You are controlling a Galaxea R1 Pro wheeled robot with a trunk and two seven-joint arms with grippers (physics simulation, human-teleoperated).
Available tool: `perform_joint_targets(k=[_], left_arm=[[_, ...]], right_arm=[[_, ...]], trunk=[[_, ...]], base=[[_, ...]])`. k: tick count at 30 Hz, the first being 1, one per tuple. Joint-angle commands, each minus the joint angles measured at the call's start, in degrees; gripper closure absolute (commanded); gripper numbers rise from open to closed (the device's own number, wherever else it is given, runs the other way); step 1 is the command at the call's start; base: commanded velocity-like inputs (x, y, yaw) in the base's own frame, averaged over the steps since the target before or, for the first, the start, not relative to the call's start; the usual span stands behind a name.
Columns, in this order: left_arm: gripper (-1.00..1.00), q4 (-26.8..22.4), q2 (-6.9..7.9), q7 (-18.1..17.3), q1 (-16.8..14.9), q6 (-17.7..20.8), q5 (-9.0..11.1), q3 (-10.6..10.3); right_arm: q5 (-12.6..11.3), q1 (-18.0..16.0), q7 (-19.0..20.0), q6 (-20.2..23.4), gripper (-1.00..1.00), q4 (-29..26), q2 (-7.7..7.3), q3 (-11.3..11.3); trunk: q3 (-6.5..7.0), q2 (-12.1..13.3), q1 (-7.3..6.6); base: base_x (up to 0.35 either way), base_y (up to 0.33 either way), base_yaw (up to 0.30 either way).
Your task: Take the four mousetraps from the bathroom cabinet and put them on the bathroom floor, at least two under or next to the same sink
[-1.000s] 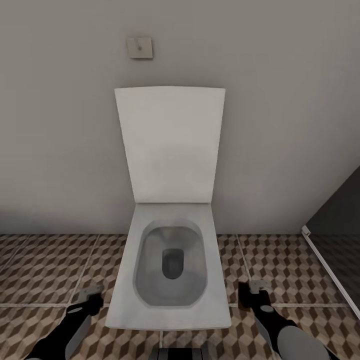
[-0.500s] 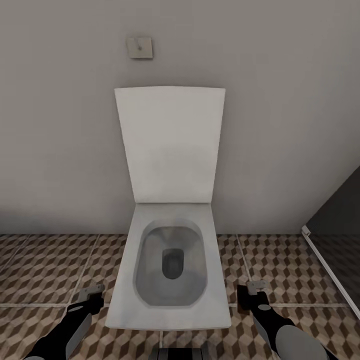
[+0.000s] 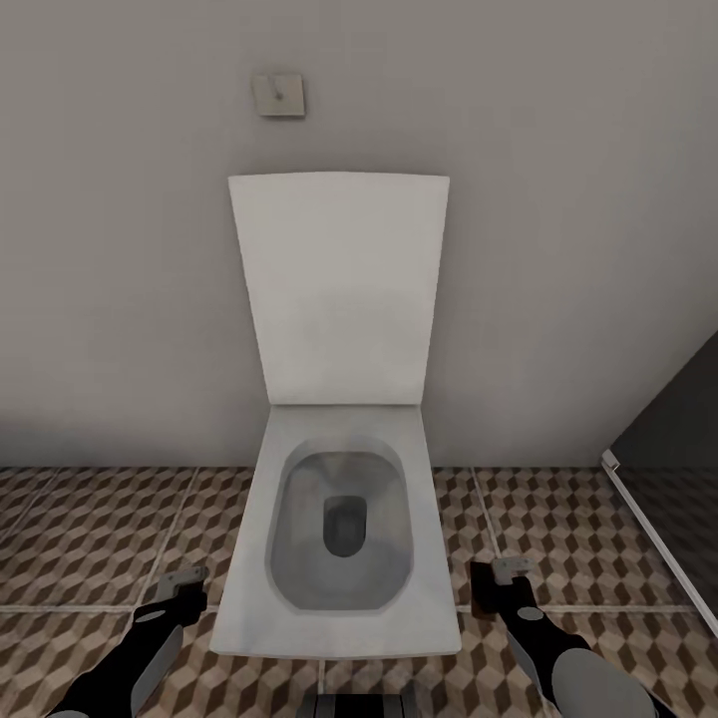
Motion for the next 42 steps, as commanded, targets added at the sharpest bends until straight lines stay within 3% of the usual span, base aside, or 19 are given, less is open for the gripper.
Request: perform_joint_targets(k=[1,7,14,21,29,42], left_arm=[[1.00,-0.1,0.12,0.6,0.0,0.2,0.4,-0.5],[1.00,-0.1,0.12,0.6,0.0,0.2,0.4,-0.5],[1.00,-0.1,0.34,0.6,0.0,0.2,0.3,-0.4],[1.00,-0.1,0.33,0.6,0.0,0.2,0.3,-0.4],[1.00,0.0,0.25,0.7,0.0,-2.7,0.2,-0.4],[1.00,0.0,1.01,0.8,0.0,-3.2,0.1,-0.2]], right_arm=[[0.6,0.0,-0.1,-0.3,1.00,0.1,-0.01,-0.4],[0.6,0.0,-0.1,-0.3,1.00,0.1,-0.01,-0.4],[0.9,0.0,4.1,-0.3,1.00,0.1,-0.16,0.2],[0.9,0.0,4.5,-0.4,1.00,0.1,-0.19,0.4],[0.9,0.0,4.4,-0.4,1.00,-0.2,-0.25,0.4],[1.0,0.0,4.5,-0.3,1.00,-0.9,-0.91,0.3]], trunk=[[-0.04,0.0,-0.01],[-0.04,0.0,-0.01],[-1.59,-0.1,0.17],[-3.15,-0.2,0.35],[-3.15,-0.2,0.35],[-3.15,-0.2,0.35]], base=[[0.000,0.000,0.000],[0.000,0.000,0.000],[0.000,0.000,0.000],[0.000,0.000,0.000],[0.000,0.000,0.000],[0.000,0.000,0.000]])
